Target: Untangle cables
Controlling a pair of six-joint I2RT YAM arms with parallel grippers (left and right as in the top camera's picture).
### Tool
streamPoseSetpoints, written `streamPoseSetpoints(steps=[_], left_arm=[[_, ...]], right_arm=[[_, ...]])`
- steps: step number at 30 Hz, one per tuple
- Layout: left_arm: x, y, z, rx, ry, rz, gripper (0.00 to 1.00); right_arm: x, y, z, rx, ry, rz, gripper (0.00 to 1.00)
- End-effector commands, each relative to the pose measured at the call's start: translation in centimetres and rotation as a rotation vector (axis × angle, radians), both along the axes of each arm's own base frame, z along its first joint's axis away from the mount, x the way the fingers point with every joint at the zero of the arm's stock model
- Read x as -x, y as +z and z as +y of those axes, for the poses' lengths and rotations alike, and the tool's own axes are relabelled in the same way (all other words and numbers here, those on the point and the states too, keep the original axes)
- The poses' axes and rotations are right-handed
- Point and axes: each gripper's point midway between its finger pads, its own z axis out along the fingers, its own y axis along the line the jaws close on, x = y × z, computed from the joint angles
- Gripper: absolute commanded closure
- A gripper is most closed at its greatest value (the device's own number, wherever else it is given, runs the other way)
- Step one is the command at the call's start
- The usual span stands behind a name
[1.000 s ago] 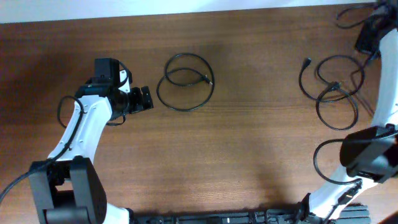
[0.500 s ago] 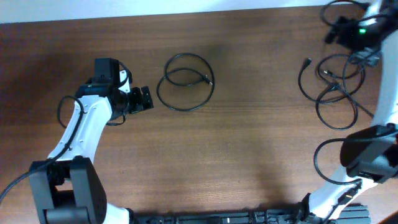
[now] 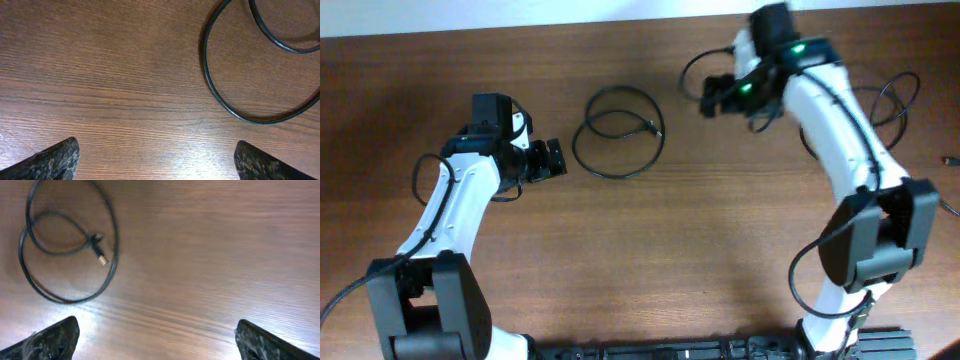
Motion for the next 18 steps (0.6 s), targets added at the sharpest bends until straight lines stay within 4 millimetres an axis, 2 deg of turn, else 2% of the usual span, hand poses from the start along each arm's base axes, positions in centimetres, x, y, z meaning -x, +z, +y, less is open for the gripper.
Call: streamPoseSetpoints(steps=[1, 5, 9, 13, 18], left_arm=[[0.0, -0.3, -0.1, 0.006, 0.005, 0.010, 0.01], [0.0, -0.3, -0.1, 0.006, 0.006, 0.011, 0.01], [0.0, -0.3, -0.1, 0.006, 0.006, 0.011, 0.01], [0.0, -0.3, -0.1, 0.006, 0.006, 0.011, 0.01], [0.0, -0.3, -0.1, 0.006, 0.006, 0.011, 0.01]], right_arm=[[1.4, -2.8, 3.6, 0.015, 0.097, -0.009, 0.01], [1.5, -5.3, 8.0, -0.008, 0.189, -0.107, 0.02], [1.0, -6.9, 10.9, -0.020, 0.270, -0.244, 0.03], [2.1, -8.4, 12.4, -0.029, 0.305, -0.262, 0.06], [4.0, -11.2, 13.3, -0.027, 0.295, -0.175, 0.18]])
